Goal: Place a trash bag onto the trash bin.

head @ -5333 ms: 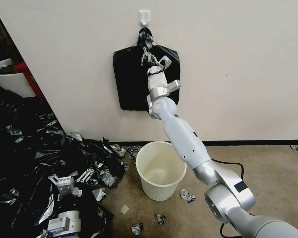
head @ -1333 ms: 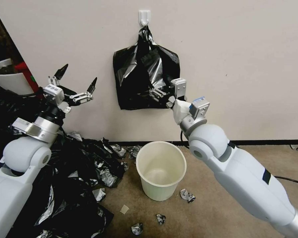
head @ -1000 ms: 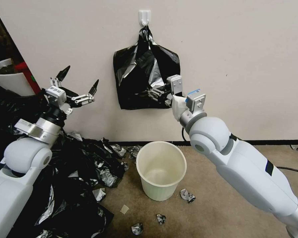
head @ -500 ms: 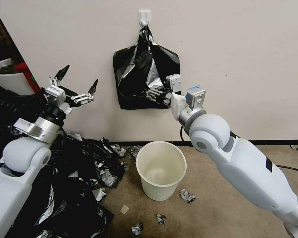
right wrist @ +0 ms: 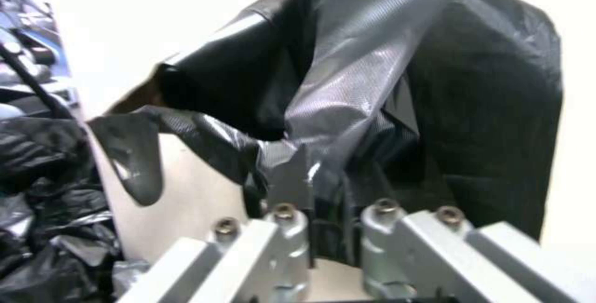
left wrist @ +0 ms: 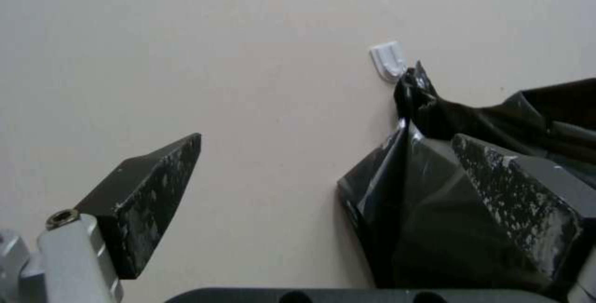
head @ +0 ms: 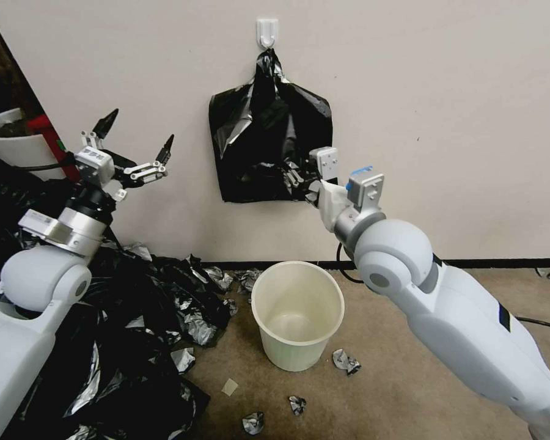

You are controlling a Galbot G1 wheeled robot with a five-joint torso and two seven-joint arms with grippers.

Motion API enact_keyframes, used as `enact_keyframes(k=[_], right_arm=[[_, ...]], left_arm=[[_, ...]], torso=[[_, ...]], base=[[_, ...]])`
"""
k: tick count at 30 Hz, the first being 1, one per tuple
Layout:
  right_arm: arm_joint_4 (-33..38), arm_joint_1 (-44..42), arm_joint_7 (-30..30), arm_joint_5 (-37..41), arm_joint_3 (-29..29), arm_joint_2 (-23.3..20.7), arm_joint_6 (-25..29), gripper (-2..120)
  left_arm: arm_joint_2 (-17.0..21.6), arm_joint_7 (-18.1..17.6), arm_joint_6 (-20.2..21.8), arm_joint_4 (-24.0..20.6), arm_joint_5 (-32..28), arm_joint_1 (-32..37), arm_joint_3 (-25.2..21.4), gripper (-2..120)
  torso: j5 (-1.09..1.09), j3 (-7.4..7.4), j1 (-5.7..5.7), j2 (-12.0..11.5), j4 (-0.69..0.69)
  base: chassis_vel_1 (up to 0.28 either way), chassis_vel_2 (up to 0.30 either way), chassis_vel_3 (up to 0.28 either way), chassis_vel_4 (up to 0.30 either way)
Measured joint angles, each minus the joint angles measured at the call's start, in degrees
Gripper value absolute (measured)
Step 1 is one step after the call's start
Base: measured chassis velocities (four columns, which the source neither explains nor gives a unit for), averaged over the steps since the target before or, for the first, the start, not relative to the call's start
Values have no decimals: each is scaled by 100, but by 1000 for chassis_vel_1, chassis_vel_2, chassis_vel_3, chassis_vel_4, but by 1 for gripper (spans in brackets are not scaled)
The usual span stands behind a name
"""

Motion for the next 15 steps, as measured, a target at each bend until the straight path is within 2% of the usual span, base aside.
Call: enact_keyframes(k=[2,3,5,8,12,15], right_arm=[[45,-212,-292,-104,79,-54,360,0],[45,-212,-292,-104,79,-54,360,0],[-84,-335,-733,-240,147,-69,946,0],[-184,-395,-845,-262,205,-54,1196,0],[-242,-427,-756,-331,225,-44,1161,0],[-250,-354,-695,-424,192,-12,948,6]], left_arm=[[44,-24,18,60,-79,-137,98,100],[44,-24,18,60,-79,-137,98,100],[77,-57,67,112,-231,-245,176,100],[93,-65,79,150,-270,-268,197,100],[111,-66,80,163,-273,-234,189,100],[114,-66,80,156,-270,-168,142,100]], torso=[[0,0,0,0,-1],[0,0,0,0,-1],[1,0,0,0,-1],[1,0,0,0,0],[1,0,0,0,-1],[0,0,0,0,-1]], base=[[0,0,0,0],[0,0,0,0],[0,0,0,0],[0,0,0,0],[0,0,0,0],[0,0,0,0]])
